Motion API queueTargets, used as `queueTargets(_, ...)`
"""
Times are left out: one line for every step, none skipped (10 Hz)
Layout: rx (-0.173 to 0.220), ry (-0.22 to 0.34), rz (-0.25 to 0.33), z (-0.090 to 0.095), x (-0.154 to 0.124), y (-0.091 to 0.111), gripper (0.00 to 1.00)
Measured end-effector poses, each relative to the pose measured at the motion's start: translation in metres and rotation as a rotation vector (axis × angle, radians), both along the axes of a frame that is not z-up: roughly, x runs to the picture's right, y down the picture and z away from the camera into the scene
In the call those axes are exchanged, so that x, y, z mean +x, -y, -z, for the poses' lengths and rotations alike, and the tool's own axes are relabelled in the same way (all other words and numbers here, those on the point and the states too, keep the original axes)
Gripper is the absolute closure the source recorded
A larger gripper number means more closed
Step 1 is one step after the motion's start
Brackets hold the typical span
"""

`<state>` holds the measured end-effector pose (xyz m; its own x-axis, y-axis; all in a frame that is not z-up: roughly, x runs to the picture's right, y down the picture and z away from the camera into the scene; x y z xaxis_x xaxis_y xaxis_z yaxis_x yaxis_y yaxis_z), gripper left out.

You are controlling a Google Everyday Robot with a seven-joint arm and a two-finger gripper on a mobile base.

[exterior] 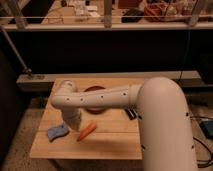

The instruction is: Place the pepper on the white sponge

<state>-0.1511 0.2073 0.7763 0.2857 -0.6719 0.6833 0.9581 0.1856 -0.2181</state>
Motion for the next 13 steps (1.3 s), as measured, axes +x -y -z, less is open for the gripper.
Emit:
queueTargets(-0.002, -0.002, -0.001, 0.000, 0.002, 0.000, 0.69)
queueTargets(-0.002, -0.007, -0.004, 0.000, 0.006, 0.000, 0.69)
queueTargets(-0.002, -0.008, -0.006, 0.000, 0.010, 0.001, 0.69)
queueTargets(-0.002, -0.007, -0.004, 0.000, 0.009, 0.001, 0.69)
queueTargets(-0.004, -0.006, -0.001, 0.001, 0.008, 0.001, 0.69)
queueTargets(-0.003, -0.010, -0.002, 0.001, 0.011, 0.001, 0.69)
queueTargets(-0.003, -0.013, -0.003, 0.001, 0.014, 0.002, 0.69)
queueTargets(-0.003, -0.012, -0.001, 0.001, 0.013, 0.001, 0.69)
queueTargets(-0.003, -0.012, 0.000, 0.001, 0.014, 0.001, 0.69)
queueTargets(-0.002, -0.013, 0.000, 0.002, 0.014, 0.002, 0.69)
queueTargets(-0.002, -0.013, 0.002, 0.002, 0.014, 0.002, 0.69)
queueTargets(-0.001, -0.014, 0.004, 0.002, 0.015, 0.002, 0.69)
queueTargets(0.001, -0.015, 0.005, 0.003, 0.015, 0.003, 0.69)
